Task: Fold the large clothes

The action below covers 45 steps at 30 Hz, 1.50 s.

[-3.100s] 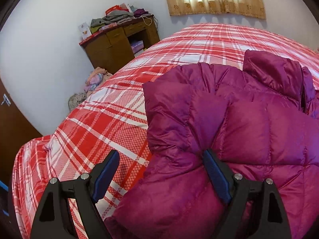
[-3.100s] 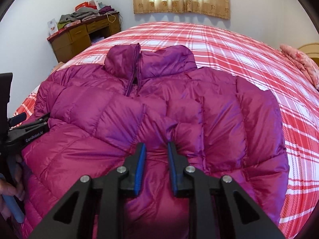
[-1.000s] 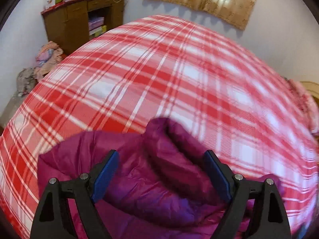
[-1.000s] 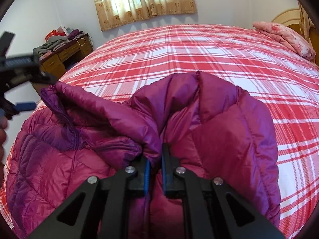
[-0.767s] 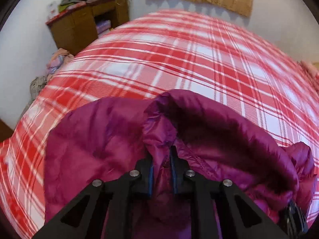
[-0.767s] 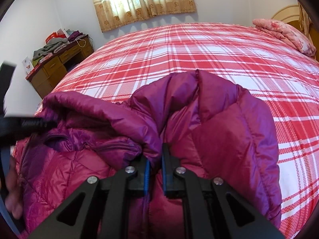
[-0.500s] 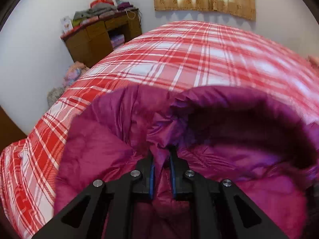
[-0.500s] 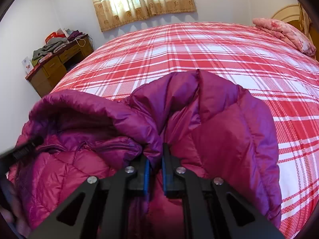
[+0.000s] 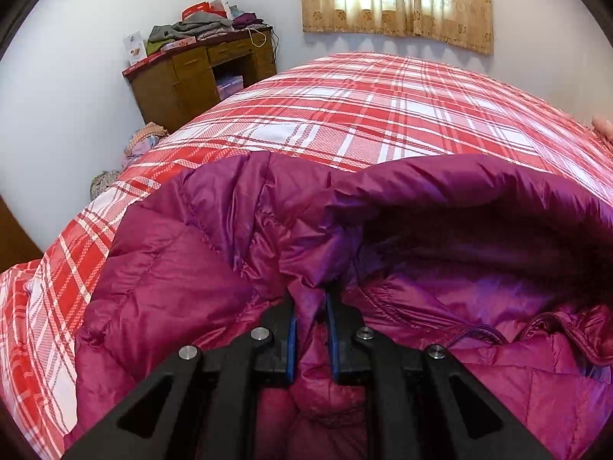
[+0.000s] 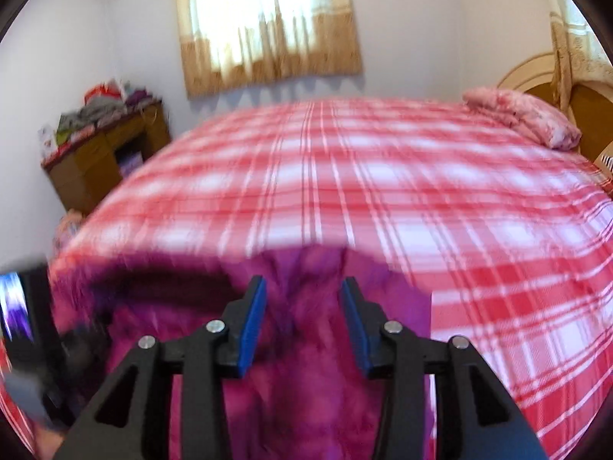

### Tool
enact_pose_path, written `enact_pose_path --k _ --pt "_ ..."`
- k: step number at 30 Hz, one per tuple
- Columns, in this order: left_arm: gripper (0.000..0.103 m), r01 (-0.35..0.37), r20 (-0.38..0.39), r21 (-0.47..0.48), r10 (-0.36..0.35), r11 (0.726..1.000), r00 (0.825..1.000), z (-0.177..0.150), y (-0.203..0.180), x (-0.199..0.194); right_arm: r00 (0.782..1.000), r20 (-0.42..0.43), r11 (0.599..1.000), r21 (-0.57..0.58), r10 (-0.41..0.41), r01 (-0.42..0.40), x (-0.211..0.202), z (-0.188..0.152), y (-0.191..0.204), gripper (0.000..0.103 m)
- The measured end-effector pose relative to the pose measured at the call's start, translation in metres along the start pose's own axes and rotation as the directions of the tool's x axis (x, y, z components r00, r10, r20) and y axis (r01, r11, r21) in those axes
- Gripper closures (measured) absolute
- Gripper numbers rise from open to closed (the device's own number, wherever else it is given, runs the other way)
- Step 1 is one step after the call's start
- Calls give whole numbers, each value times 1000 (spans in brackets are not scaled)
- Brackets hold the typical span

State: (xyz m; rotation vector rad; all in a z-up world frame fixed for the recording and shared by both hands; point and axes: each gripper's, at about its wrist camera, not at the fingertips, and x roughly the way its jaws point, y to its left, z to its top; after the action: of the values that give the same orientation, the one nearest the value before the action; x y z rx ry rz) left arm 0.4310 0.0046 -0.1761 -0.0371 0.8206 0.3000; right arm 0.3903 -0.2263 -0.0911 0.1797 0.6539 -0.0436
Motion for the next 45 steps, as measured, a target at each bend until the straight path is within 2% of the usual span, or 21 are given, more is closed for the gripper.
enact_pose_path --k 2,5,6,8,11,13,14,15,16,18,21,23,25,26,27,29,31,32,34,36,45 --pt "90 1 0 -1 -1 1000 1000 0 -1 0 997 -48 996 72 55 -52 22 21 6 58" --pt "89 2 1 -2 -2 1000 1000 -1 0 -2 991 -121 994 105 50 -37 60 33 23 60" --pt "89 1 1 -1 -1 1000 1000 -1 0 -2 987 -151 994 95 60 -46 69 30 29 60" --pt "89 5 0 -4 -5 1000 1000 -1 1 -1 962 -258 995 40 96 -88 87 15 41 67" --pt "89 15 -3 -5 -15 1000 1000 -1 2 -3 943 -325 993 -66 66 -93 89 -17 44 71" --pt "88 63 -7 -18 -63 998 998 0 5 -4 955 -294 986 -143 45 -91 88 -38 41 74" --pt "87 93 -12 -26 -94 995 996 -1 10 -8 971 -234 974 -207 41 -91 84 -49 42 74" --pt "86 135 -21 -35 -136 990 990 0 16 -11 978 -205 966 -244 33 -83 82 -52 42 74" --pt "86 175 -24 -44 -177 983 984 0 24 -20 981 -192 964 -254 28 -77 80 -54 43 74" --pt "81 204 -16 -47 -205 978 979 0 34 -37 981 -192 964 -256 26 -75 81 -52 42 74" --pt "77 230 48 -33 -228 973 972 9 43 -78 982 -185 963 -258 28 -75 79 -53 43 74" --pt "74 222 99 -5 -220 975 970 29 35 -96 984 -179 962 -264 21 -69 79 -53 44 73" --pt "63 215 127 31 -217 976 968 52 21 -101 985 -172 959 -278 9 -57 77 -54 48 73" --pt "52 208 137 51 -213 977 967 66 10 -100 986 -169 957 -285 3 -52 76 -55 49 73" --pt "48 171 150 74 -180 983 972 77 -2 -95 986 -168 957 -286 2 -51 78 -55 50 73" --pt "48 90 157 119 -108 989 982 83 -18 -80 986 -166 957 -284 3 -51 78 -55 50 73" --pt "48 9 85 172 -24 985 996 75 -31 -49 986 -164 958 -284 3 -50 78 -55 50 73" --pt "48 -3 13 201 0 980 1000 61 -35 -28 987 -162 957 -285 2 -49 78 -55 50 73" --pt "48 -9 -48 214 20 977 999 29 -32 0 987 -159 958 -283 6 -52 78 -56 50 73" --pt "47 17 -16 172 -14 985 1000 13 -23 3 988 -155 955 -292 2 -48 77 -56 51 73" --pt "46 27 -21 144 -24 989 999 12 -24 11 988 -151 951 -306 -15 -32 78 -58 54 72"
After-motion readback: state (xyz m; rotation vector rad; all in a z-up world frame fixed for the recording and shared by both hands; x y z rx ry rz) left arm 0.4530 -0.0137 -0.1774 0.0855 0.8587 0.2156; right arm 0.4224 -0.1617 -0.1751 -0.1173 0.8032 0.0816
